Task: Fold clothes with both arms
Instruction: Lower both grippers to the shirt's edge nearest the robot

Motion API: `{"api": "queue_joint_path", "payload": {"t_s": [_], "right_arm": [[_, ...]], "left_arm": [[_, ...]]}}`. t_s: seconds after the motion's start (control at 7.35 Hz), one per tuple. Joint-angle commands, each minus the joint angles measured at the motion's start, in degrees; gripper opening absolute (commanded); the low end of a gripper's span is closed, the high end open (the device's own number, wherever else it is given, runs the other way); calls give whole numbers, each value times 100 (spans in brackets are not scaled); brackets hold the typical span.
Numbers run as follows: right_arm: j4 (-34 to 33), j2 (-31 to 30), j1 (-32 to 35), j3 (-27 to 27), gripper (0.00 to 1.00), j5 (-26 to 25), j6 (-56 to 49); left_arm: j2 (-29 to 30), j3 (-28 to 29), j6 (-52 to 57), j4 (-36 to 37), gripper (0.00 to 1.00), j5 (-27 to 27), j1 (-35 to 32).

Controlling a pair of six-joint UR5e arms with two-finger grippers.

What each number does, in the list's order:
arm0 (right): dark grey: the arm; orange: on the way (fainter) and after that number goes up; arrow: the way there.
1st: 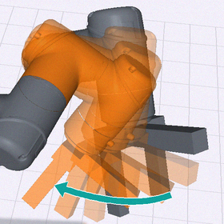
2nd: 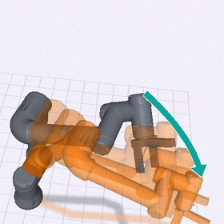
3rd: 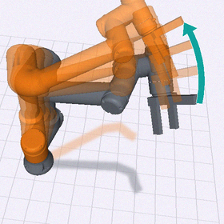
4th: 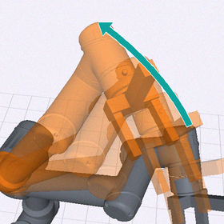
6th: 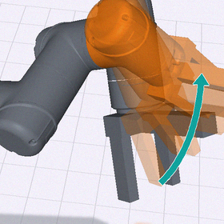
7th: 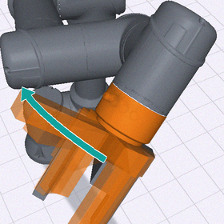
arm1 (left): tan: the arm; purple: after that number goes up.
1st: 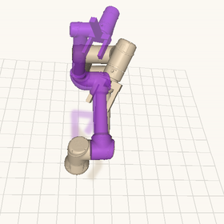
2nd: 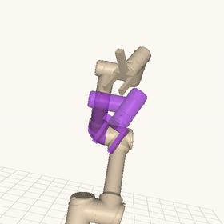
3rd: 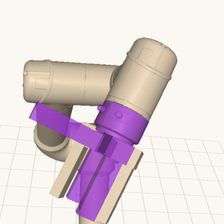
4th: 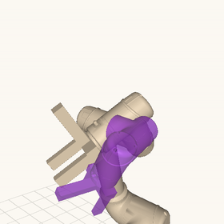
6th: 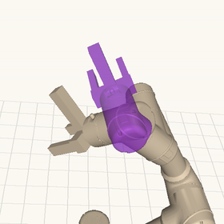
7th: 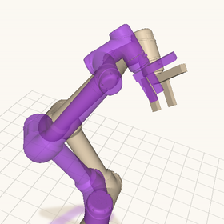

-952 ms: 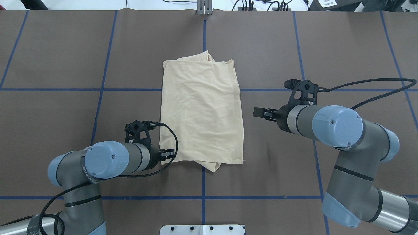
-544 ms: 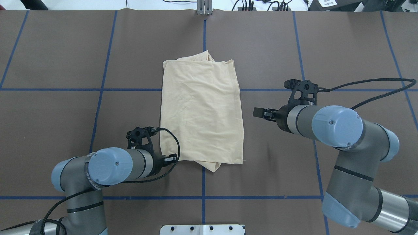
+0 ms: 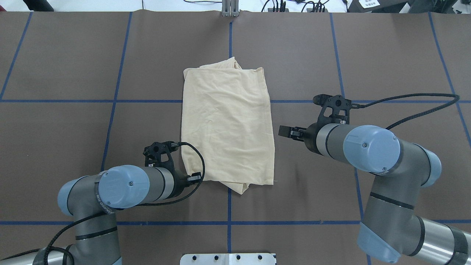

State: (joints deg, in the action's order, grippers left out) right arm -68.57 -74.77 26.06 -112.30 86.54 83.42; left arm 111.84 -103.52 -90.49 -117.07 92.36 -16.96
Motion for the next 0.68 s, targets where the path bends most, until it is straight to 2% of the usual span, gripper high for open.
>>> {"api": "queue_joint_path", "payload": {"t_s": [0.0,0.14,0.41,0.54], "right_arm": [[-984,609,-223,-37,95,-59,935],[-1783,1013,-450,-29,95,-76,1644],[-1958,1166,-1108,41,90,-705,2631],[-1941,1227,-1259,146,80,-770,3210]], "left_arm": [[-5,-27,14,0,0,-7,-36],[-13,-27,14,0,0,-16,-36],[-14,-27,14,0,0,-16,-36],[-14,-27,14,0,0,-16,-27]]}}
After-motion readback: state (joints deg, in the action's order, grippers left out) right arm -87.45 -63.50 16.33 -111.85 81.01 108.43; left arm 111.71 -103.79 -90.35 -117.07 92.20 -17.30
